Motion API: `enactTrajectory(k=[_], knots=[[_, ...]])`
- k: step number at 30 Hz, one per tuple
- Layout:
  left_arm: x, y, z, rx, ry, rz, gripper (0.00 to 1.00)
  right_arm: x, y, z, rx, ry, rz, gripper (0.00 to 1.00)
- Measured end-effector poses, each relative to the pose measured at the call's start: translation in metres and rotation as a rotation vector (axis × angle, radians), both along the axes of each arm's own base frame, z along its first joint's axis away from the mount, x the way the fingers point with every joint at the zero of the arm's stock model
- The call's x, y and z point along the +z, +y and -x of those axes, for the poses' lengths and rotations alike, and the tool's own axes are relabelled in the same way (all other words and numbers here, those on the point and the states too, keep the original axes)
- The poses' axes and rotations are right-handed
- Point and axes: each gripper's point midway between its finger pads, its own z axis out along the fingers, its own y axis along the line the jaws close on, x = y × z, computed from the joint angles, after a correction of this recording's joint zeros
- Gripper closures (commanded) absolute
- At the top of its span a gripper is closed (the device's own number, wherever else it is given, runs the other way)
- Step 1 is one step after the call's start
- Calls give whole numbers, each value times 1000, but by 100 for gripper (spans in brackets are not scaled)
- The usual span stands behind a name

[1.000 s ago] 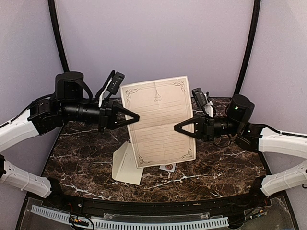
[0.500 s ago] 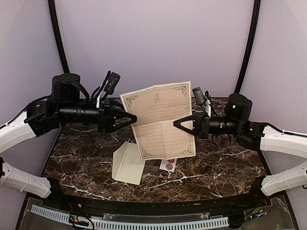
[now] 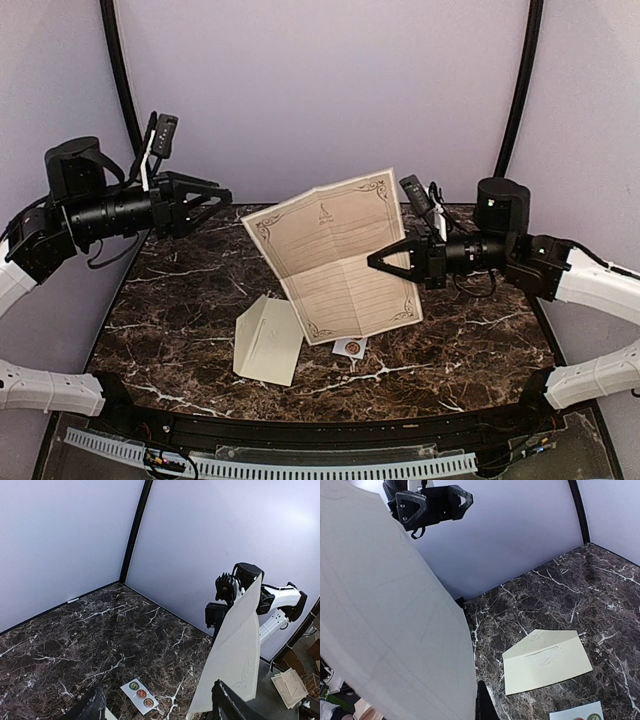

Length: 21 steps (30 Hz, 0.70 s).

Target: Place the letter into the envelope and seal it

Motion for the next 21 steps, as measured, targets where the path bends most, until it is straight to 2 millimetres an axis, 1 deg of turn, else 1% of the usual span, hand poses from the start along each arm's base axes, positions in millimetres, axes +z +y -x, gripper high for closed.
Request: enactTrajectory(k=[3, 5, 6, 9, 13, 15, 17, 19, 21], knots=[[10, 3, -6, 36, 10, 23, 27, -8, -1, 3, 15, 4, 32, 100], [11, 2, -12, 57, 27, 28, 26, -13, -2, 6, 26, 9, 51, 100], [8, -1, -15, 60, 42, 26, 26, -14, -3, 7, 31, 11, 57, 100], [-8, -16, -26, 41, 103, 5, 26, -16, -3, 9, 43, 13, 63, 100], [-42, -45, -36, -45, 215, -29, 25, -16, -2, 11, 57, 8, 63, 100], [-56, -57, -35, -98, 261, -36, 24, -17, -1, 13, 67, 8, 64, 100], [-64, -68, -28, -155, 293, -39, 23, -18, 2, 13, 74, 8, 65, 100], [-67, -81, -18, -227, 311, -35, 22, -20, 5, 11, 78, 11, 67, 100], [-70, -94, -4, -311, 326, -34, 21, -22, 7, 9, 79, 13, 72, 100]])
